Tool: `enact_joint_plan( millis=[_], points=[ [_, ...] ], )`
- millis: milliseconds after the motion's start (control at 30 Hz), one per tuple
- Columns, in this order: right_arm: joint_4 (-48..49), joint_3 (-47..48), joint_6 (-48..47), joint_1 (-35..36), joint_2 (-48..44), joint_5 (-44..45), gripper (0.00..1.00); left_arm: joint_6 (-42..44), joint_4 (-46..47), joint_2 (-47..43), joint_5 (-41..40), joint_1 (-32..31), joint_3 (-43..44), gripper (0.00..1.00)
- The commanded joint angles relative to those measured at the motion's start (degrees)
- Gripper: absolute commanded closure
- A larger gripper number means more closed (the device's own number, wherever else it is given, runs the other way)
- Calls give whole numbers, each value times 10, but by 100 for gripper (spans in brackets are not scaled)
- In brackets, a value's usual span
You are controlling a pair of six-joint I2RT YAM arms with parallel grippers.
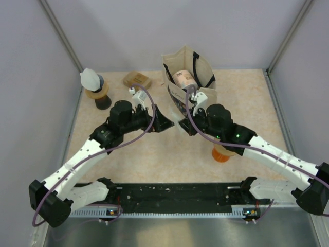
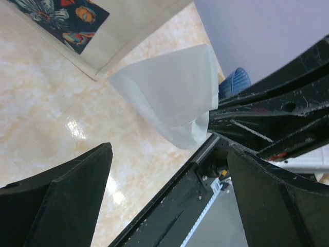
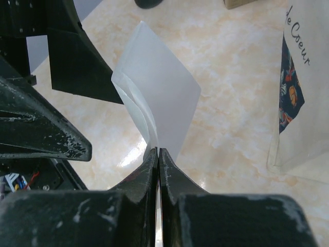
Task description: Place the coffee filter in the dripper
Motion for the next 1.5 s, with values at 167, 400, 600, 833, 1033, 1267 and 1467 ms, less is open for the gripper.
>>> enact_joint_plan(
  millis=[167,400,600,833,1033,1267,1467],
  points=[
    [41,13,6,21,11,85,100,-47,35,29,-161,-58,37,1],
    [31,19,-5,33,17,99,100,-49,26,50,-209,-80,53,1],
    [32,15,-3,33,4,112,100,-46,5,58,-227,-82,57,1],
    [36,10,-22,33,-1,88,100,-46,-23,78,-257,-85,75,1],
    [33,5,-28,33,-8,138,100,-40,-77,89,-307,-91,92,1],
    [7,3,-55,33,-7,211,100,-26,-133,80,-337,-91,77,1],
    [12,1,-57,33,-5,201,100,-25,-128,77,-324,-91,77,1]
  ],
)
